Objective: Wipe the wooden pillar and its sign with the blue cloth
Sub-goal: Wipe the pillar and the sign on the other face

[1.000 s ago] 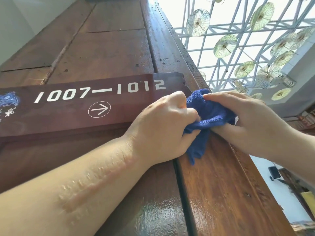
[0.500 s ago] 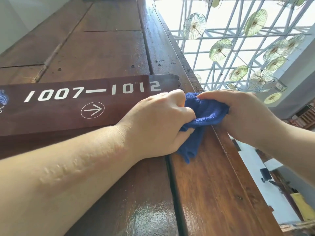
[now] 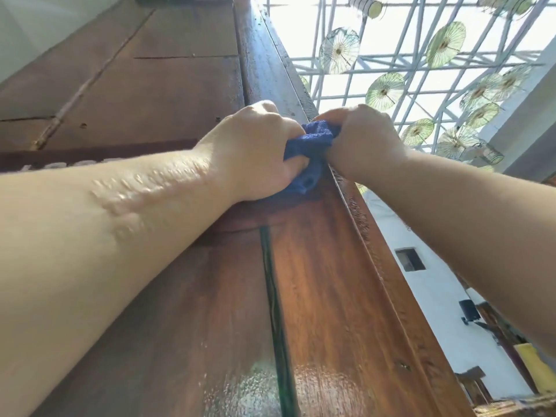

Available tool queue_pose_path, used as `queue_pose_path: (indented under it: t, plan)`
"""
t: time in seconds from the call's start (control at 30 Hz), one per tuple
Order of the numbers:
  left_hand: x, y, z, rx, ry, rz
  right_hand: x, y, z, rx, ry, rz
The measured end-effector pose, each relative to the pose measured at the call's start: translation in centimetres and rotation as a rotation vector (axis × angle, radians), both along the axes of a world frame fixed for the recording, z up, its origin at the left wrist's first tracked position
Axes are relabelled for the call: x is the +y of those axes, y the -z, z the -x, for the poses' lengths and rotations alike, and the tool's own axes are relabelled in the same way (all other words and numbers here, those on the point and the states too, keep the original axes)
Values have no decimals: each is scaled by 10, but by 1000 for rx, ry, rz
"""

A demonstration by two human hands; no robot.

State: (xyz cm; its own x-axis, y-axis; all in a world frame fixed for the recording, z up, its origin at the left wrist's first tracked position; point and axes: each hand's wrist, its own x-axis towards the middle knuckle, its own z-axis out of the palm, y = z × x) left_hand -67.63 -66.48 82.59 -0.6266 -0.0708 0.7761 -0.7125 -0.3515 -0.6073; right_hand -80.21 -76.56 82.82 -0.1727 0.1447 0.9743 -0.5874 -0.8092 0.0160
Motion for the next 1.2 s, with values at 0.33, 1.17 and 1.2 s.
queue_pose_path:
  t: [0.33,1.17,1.2]
  plan:
    - [-11,8,-1,40,57,-26,-7,-16,-7,131,2,-69]
    - [-11,45,-7,25,174,-108,12,44,19,340,-189,-132]
    - [-11,48,-8,27,177,-109,12,46,20,339,-183,-127]
